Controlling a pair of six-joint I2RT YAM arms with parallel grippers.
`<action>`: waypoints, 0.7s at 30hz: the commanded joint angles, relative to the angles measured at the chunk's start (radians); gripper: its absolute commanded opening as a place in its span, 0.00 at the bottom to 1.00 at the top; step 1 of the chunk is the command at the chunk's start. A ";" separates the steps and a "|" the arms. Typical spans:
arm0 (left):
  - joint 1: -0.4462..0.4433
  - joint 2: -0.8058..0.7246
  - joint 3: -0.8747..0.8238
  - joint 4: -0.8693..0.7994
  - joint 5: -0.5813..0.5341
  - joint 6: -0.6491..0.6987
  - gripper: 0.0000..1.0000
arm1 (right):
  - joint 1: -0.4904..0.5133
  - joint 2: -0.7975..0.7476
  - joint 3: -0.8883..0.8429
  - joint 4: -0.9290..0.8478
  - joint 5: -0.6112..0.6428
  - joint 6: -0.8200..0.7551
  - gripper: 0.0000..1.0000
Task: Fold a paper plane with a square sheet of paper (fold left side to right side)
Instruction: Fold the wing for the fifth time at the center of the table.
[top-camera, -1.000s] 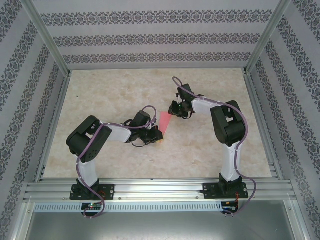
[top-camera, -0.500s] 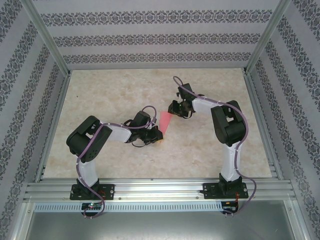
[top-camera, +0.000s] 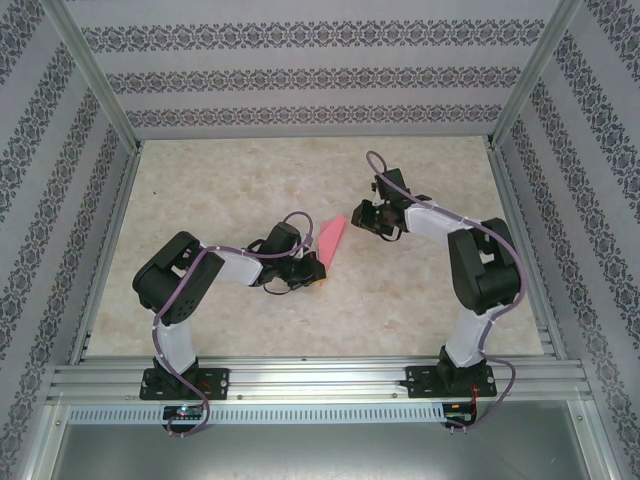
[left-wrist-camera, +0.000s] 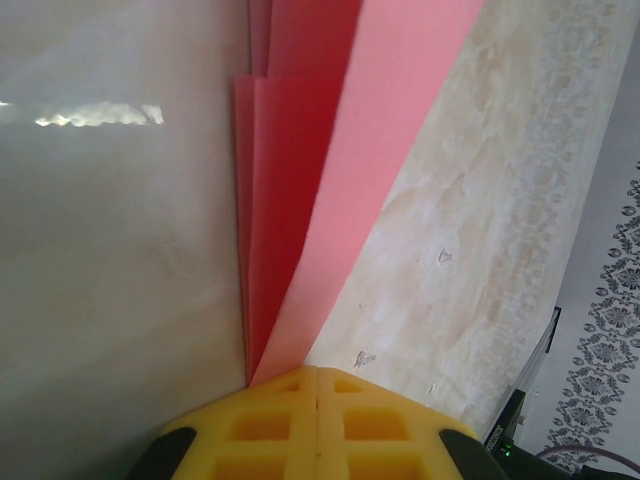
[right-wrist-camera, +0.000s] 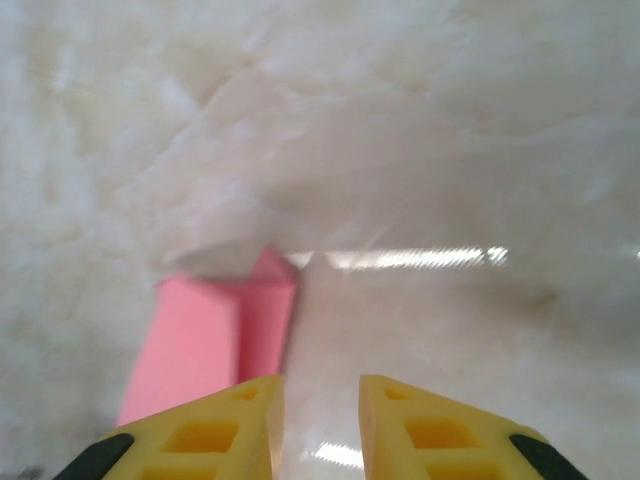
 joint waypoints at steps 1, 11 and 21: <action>-0.004 0.036 -0.044 -0.110 -0.020 -0.003 0.00 | 0.064 -0.034 -0.048 0.095 -0.062 0.047 0.24; -0.004 0.033 -0.046 -0.114 -0.023 -0.004 0.00 | 0.145 0.104 0.019 0.151 -0.087 0.109 0.23; -0.004 -0.029 -0.021 -0.126 0.004 0.046 0.00 | 0.133 0.198 0.059 0.040 -0.002 0.050 0.23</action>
